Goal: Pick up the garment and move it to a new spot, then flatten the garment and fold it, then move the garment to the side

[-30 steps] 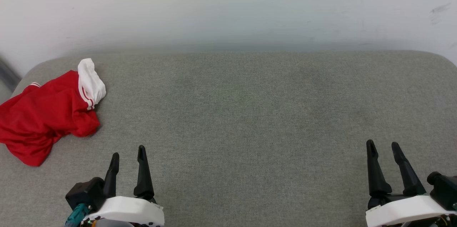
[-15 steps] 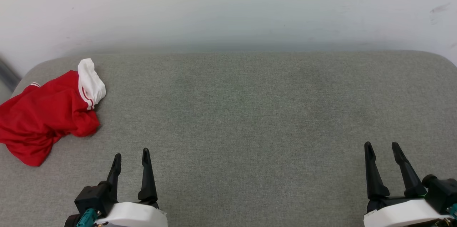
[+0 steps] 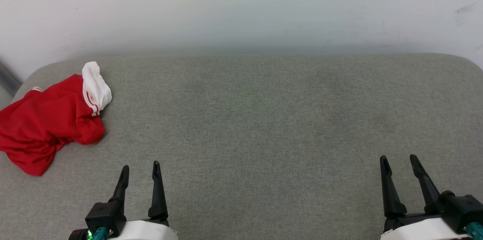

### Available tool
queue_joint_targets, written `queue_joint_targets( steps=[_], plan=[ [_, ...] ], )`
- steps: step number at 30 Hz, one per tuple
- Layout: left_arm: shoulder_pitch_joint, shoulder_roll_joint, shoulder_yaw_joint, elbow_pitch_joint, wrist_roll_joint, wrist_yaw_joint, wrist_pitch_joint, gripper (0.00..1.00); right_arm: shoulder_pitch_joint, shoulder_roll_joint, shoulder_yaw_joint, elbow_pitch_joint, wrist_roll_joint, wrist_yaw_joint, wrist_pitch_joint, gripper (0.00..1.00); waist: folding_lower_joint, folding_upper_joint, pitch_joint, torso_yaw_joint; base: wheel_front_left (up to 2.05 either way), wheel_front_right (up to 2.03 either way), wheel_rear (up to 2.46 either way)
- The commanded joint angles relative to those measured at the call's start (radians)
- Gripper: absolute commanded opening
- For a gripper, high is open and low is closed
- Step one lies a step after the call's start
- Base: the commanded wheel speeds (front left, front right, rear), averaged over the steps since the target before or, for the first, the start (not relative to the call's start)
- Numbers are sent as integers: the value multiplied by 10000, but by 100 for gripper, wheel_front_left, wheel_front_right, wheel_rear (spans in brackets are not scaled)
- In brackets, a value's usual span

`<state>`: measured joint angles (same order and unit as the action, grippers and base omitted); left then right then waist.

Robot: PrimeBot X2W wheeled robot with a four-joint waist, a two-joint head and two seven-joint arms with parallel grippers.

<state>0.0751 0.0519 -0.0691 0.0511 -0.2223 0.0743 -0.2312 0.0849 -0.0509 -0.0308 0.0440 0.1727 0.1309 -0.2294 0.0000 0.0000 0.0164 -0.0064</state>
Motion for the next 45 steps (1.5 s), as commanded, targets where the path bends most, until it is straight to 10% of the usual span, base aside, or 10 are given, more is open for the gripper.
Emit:
queue_joint_targets(
  steps=[1,32,45],
  plan=[
    [50,-10,-13,-39,169,-22,-77,100,121,10,34,-95,-206,-3,-97,100,0,0,5,-3,0,0,0],
    [8,-19,125,237,467,-57,-346,100,243,15,4,93,-285,-3,-361,100,0,0,129,-31,0,0,0],
    [-28,-17,480,119,414,-39,-346,100,224,16,236,-277,-407,-3,-361,100,0,0,145,1118,0,0,0]
  ],
)
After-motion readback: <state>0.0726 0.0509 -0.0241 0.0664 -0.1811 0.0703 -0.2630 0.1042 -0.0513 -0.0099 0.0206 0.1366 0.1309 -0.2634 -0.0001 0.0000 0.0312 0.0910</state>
